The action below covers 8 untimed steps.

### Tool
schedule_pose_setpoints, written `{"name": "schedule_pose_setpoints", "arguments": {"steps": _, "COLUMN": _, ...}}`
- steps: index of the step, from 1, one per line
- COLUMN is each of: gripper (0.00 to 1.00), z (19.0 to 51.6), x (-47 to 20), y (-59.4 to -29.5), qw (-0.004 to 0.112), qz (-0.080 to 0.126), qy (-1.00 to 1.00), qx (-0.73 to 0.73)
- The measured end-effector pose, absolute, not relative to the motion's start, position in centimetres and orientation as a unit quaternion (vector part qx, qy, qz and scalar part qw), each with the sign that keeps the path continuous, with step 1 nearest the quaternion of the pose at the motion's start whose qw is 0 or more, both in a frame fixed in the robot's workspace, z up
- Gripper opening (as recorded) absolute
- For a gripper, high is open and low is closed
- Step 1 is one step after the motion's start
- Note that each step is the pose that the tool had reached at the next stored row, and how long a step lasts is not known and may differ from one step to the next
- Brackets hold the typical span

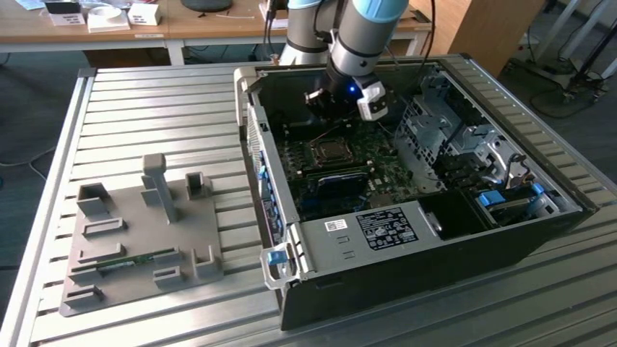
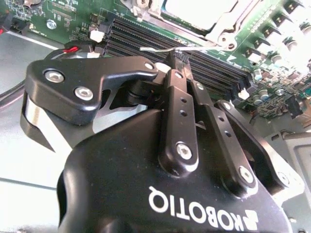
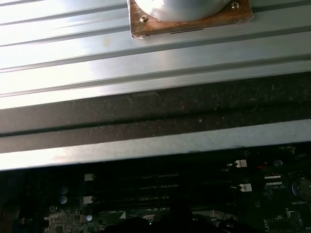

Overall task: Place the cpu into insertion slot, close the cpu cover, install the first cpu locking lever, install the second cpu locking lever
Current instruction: 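Install the first cpu locking lever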

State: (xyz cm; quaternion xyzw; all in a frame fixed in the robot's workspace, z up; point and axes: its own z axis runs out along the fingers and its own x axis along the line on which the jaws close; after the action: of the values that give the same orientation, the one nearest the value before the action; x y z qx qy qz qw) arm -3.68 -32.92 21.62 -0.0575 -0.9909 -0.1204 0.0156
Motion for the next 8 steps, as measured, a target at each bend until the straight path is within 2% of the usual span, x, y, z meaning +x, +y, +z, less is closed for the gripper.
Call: {"name": "schedule_pose_setpoints", "arguments": {"steps": 8, "gripper": 0.11, "z": 21.20, "x": -3.62, "y": -32.92, "qw": 0.016, "qz": -0.120, "qy": -0.991, "qx": -0.057}}
